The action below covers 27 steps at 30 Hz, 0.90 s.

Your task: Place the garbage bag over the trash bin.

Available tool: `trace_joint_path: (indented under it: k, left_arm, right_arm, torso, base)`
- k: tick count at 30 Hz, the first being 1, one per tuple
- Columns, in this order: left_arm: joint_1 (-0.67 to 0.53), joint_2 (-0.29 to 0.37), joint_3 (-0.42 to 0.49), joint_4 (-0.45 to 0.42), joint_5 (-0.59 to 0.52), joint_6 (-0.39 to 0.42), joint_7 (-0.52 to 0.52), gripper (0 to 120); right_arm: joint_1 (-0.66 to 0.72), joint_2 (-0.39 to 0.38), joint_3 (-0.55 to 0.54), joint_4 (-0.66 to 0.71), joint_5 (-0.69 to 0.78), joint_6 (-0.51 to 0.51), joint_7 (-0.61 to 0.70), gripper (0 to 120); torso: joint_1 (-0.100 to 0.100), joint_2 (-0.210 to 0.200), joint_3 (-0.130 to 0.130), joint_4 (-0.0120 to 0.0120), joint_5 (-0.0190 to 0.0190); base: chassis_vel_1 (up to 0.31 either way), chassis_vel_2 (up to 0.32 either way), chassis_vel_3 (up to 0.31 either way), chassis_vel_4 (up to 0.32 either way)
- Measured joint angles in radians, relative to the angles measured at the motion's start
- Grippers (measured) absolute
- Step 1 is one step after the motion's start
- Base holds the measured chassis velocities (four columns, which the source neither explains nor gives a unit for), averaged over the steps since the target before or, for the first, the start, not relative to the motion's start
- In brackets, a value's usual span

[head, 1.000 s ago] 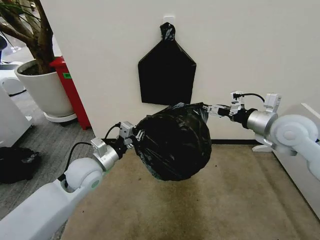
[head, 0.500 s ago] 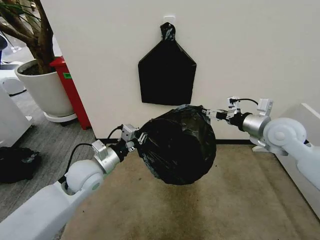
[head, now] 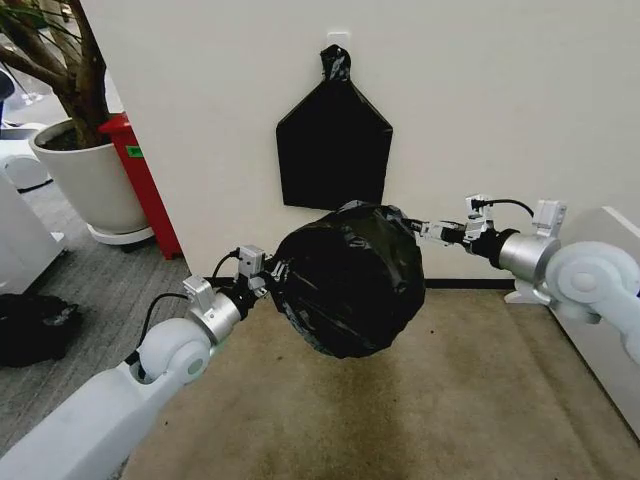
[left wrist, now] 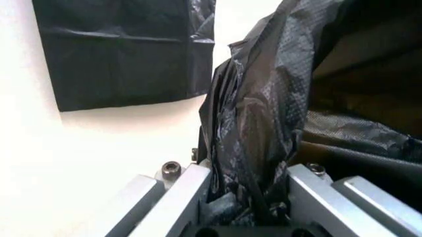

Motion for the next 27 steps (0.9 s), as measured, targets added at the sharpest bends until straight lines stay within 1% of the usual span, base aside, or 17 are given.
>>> trace_joint_path:
  k: [2,4,7,8,10,11,13,14,15,16,17,18,19,21,23,25,27]
  left_arm:
    - [0.0,0.0,0.0,0.004,0.002,0.0,-0.004,0]
    - [-0.003,-0.007,0.0,0.009,-0.024,0.008,-0.042,0]
    - [-0.009,-0.019,-0.003,0.007,-0.106,0.037,-0.116,0]
    - [-0.009,-0.019,-0.003,0.007,-0.106,0.037,-0.116,0]
    - [-0.014,-0.027,-0.008,-0.002,-0.167,0.056,-0.166,0]
    - [-0.018,-0.032,-0.011,-0.008,-0.218,0.07,-0.208,0]
    - [-0.026,-0.039,-0.013,-0.015,-0.283,0.088,-0.274,0]
    - [-0.034,-0.046,-0.015,-0.019,-0.34,0.106,-0.336,0]
    - [-0.04,-0.053,-0.017,-0.024,-0.394,0.12,-0.388,0]
    - [-0.04,-0.053,-0.017,-0.024,-0.394,0.12,-0.388,0]
    - [-0.043,-0.056,-0.017,-0.027,-0.419,0.127,-0.411,0]
    - [-0.049,-0.06,-0.019,-0.032,-0.459,0.139,-0.448,0]
    - [-0.052,-0.062,-0.02,-0.034,-0.479,0.146,-0.465,0]
    - [-0.059,-0.063,-0.022,-0.037,-0.526,0.159,-0.503,0]
    - [-0.071,-0.07,-0.022,-0.043,-0.588,0.169,-0.56,0]
    - [-0.076,-0.073,-0.021,-0.044,-0.61,0.172,-0.581,0]
    - [-0.101,-0.092,-0.016,-0.047,-0.707,0.174,-0.671,0]
  right_arm:
    - [0.006,-0.002,0.006,0.002,0.054,-0.005,0.017,100]
    - [0.004,0.001,0.028,0.017,0.125,-0.007,0.078,100]
    - [-0.046,0.006,0.086,0.051,0.176,-0.006,0.148,100]
    - [-0.046,0.006,0.086,0.051,0.176,-0.006,0.148,100]
    - [-0.087,0.011,0.128,0.074,0.191,-0.007,0.182,100]
    - [-0.139,0.023,0.18,0.093,0.199,-0.009,0.212,100]
    - [-0.211,0.047,0.24,0.113,0.203,-0.014,0.231,100]
    - [-0.268,0.067,0.281,0.13,0.196,-0.016,0.233,100]
    - [-0.329,0.088,0.317,0.145,0.172,-0.015,0.227,100]
    - [-0.329,0.088,0.317,0.145,0.172,-0.015,0.227,100]
    - [-0.365,0.1,0.336,0.152,0.153,-0.012,0.216,100]
    - [-0.424,0.119,0.367,0.16,0.118,-0.009,0.184,100]
    - [-0.466,0.131,0.388,0.163,0.094,-0.007,0.156,100]
    - [-0.57,0.163,0.44,0.174,0.043,-0.004,0.099,100]
    - [-0.655,0.202,0.474,0.206,-0.002,0.002,0.073,100]
    - [-0.673,0.212,0.48,0.216,-0.009,0.003,0.069,100]
    - [-0.739,0.265,0.485,0.276,-0.038,0.009,0.078,100]
  torso:
    - [0.0,0.0,0.0,0.0001,0.0]
    - [0.0,0.0,0.0,0.0001,-0.0002]
    - [0.0,0.0,0.0,0.0002,0.0]
    - [0.0,0.0,0.0,0.0002,0.0]
    - [0.0,0.0,0.0,0.0,-0.0001]
    - [0.0,0.0,0.0,0.0002,-0.0003]
    - [0.0,0.0,0.0,0.0,0.0]
    - [0.0,0.0,0.0,-0.0001,0.0006]
    - [0.0,0.0,0.0,0.0001,0.0003]
    - [0.0,0.0,0.0,0.0001,0.0003]
    - [0.0,0.0,0.0,0.0,-0.0001]
    - [0.0,0.0,0.0,0.0003,-0.0001]
    - [0.0,0.0,0.0,-0.0001,0.0002]
    - [0.0,0.0,0.0,-0.0001,0.0001]
    - [0.0,0.0,0.0,-0.0002,0.0002]
    - [0.0,0.0,0.0,-0.0001,0.0002]
    - [0.0,0.0,0.0,0.0,-0.0004]
  base:
    - [0.0,0.0,0.0,0.0]
    - [0.0,0.0,0.0,0.0]
    - [0.0,0.0,0.0,0.0]
    - [0.0,0.0,0.0,0.0]
    - [0.0,0.0,0.0,0.0]
    - [0.0,0.0,0.0,0.0]
    - [0.0,0.0,0.0,0.0]
    - [0.0,0.0,0.0,0.0]
    - [0.0,0.0,0.0,0.0]
    - [0.0,0.0,0.0,0.0]
    - [0.0,0.0,0.0,0.0]
    - [0.0,0.0,0.0,0.0]
    - [0.0,0.0,0.0,0.0]
    - [0.0,0.0,0.0,0.0]
    - [0.0,0.0,0.0,0.0]
    - [0.0,0.0,0.0,0.0]
    - [0.0,0.0,0.0,0.0]
